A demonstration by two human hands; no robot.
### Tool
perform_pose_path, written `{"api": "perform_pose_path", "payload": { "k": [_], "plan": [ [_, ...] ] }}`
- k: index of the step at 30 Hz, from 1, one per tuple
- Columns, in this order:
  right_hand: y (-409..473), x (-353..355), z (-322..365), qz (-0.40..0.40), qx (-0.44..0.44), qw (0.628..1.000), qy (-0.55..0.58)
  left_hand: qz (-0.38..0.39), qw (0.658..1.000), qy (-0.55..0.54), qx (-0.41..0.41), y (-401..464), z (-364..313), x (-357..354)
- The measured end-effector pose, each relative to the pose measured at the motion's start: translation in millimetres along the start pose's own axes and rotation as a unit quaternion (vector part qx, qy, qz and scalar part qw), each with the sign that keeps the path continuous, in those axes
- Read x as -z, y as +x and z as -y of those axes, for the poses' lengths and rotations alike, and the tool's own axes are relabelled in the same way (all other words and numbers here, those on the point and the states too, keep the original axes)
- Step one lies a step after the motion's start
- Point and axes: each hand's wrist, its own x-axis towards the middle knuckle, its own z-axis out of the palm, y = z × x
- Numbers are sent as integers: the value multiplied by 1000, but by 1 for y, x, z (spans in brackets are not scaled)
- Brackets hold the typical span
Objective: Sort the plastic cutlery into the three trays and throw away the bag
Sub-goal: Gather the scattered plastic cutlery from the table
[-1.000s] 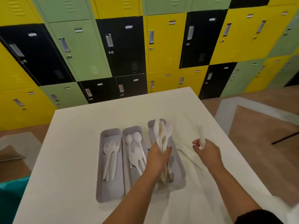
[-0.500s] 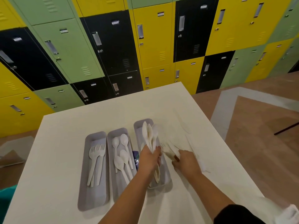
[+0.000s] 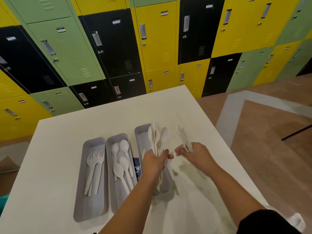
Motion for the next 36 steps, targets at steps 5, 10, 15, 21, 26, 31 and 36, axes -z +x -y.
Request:
{"api": "perform_pose_path", "payload": {
  "k": [5,10,15,21,26,31,36],
  "plan": [
    [37,43,-44,73,99,928,-353,-18,1000,-14,-3,1,1,9],
    [40,52,-62,130,119,904,-389,-10,1000,-8,4,1,4,10],
    [38,54,-66,138,144,895,-398,-12,1000,-21,5,5,5,9],
    [26,64,-66,70,90,943,-312,-20,999,-48,8,8,6,11],
    [12,45,-59,27,16,974,-223,-21,994,-108,25,9,5,10],
    [1,11,-57,-16,-46,987,-152,3,995,-101,18,5,3,7],
    [-4,-6,-62,-46,-62,968,-238,10,996,-90,9,4,4,7]
  ]
}}
